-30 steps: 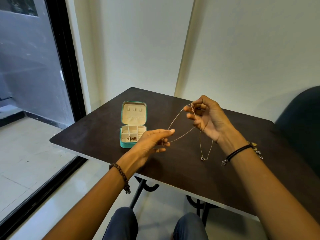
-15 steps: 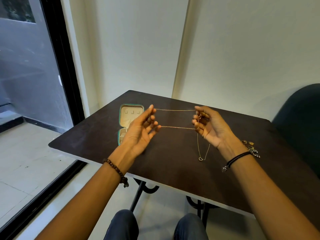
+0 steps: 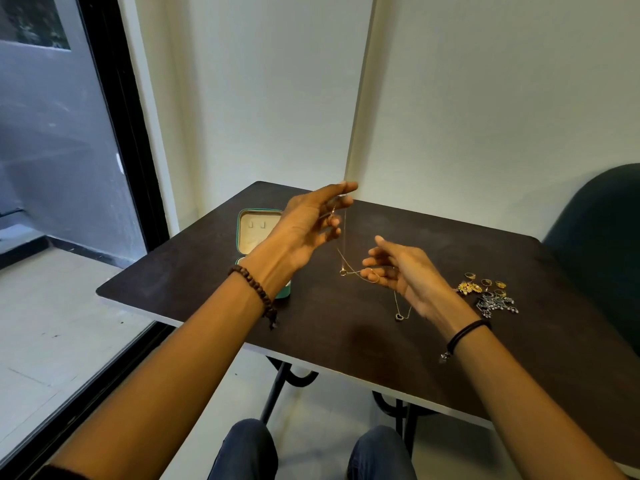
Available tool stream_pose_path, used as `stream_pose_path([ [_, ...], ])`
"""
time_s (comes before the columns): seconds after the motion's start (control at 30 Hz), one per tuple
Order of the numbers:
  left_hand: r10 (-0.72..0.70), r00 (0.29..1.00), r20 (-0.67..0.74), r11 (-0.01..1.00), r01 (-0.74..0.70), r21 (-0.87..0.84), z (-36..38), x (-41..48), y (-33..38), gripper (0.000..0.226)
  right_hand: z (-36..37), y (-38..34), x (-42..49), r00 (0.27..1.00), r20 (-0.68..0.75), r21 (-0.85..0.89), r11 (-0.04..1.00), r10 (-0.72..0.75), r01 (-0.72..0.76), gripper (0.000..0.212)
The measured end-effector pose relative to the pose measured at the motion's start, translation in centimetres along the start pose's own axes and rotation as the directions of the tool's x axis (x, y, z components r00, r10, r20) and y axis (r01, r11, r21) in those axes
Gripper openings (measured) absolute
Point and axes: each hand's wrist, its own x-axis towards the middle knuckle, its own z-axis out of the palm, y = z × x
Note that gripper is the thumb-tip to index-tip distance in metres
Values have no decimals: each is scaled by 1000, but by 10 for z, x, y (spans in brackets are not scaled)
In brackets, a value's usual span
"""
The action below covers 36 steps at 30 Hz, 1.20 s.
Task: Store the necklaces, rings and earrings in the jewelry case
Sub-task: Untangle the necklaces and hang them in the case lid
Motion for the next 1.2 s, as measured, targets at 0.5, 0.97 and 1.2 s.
stream_pose_path([
  [0.5,-64,987,150,996,73,-53,19,2,-3,44,17,-20,-8,897,-96,-207,890,-432,406,25],
  [0.97,11,999,37,983,-18,185,4,-6,-29,43,21,-33,-4,899,36,-118,891,-437,438,10],
  [1.2,-20,993,116,816,-51,576,0,-9,-55,63,26,-51,-1,911,41,-99,906,-410,412,14],
])
